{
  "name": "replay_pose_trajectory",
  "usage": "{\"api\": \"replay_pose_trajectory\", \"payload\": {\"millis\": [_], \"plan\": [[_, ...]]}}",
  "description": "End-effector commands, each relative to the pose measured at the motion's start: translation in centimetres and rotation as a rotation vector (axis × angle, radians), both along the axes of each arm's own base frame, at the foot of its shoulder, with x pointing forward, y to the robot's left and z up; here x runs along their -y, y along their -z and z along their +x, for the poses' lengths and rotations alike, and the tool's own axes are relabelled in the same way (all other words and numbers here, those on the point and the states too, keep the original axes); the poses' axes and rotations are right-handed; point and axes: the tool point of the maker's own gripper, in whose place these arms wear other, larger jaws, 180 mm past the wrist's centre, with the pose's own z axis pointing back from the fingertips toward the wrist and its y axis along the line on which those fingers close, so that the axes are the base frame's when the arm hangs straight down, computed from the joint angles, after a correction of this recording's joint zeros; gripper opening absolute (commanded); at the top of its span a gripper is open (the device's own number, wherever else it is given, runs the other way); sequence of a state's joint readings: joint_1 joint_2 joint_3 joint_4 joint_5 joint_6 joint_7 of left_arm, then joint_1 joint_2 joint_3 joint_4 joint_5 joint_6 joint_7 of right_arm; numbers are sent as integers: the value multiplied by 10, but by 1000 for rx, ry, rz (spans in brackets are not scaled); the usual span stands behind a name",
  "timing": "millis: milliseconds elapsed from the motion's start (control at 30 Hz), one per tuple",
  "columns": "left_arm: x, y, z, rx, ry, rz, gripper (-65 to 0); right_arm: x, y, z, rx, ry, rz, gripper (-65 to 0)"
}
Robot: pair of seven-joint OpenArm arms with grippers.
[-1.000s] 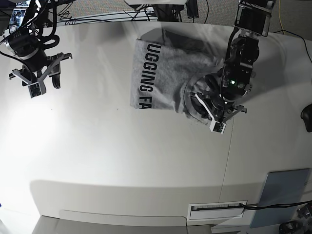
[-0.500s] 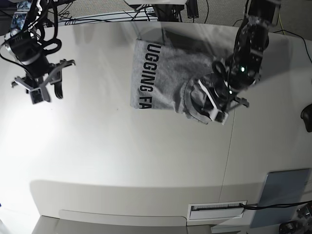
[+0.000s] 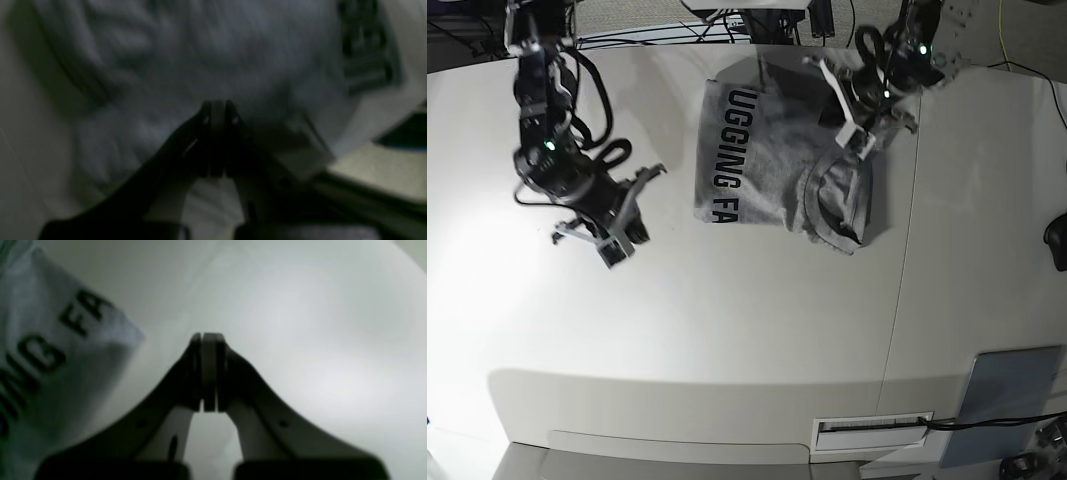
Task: Fold the T-shirt properly
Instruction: 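Move both grippers to the bundle's edges and grip them, then tuck and square the folded shirt edges with both grippers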
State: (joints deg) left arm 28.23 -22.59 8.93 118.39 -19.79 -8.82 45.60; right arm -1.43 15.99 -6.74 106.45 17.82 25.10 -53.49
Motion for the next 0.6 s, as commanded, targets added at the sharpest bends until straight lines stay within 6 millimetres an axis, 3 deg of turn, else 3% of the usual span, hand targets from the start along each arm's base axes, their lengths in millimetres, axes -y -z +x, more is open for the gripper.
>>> {"api": "replay_pose_trajectory", "payload": {"millis": [0,133,300,433,567], "plan": [[3,-6,-2,18,1,-25,-650,-8,-11,14,43,-13,20,-650],[8,3,-20,-24,-15,-43,-650,-38,4,31,-7,-51,61,-650],[8,27,-27,-77,-52,-41,-650,-68,28,35,-84,-106,72,-650],[4,45,-24,-72,-89,-53,-650,-74,51,26,-146,-143,13,-650],[-5,59,-13,-80,-100,-18,-650,-68,65,12,-200,-144,-28,-650]]}}
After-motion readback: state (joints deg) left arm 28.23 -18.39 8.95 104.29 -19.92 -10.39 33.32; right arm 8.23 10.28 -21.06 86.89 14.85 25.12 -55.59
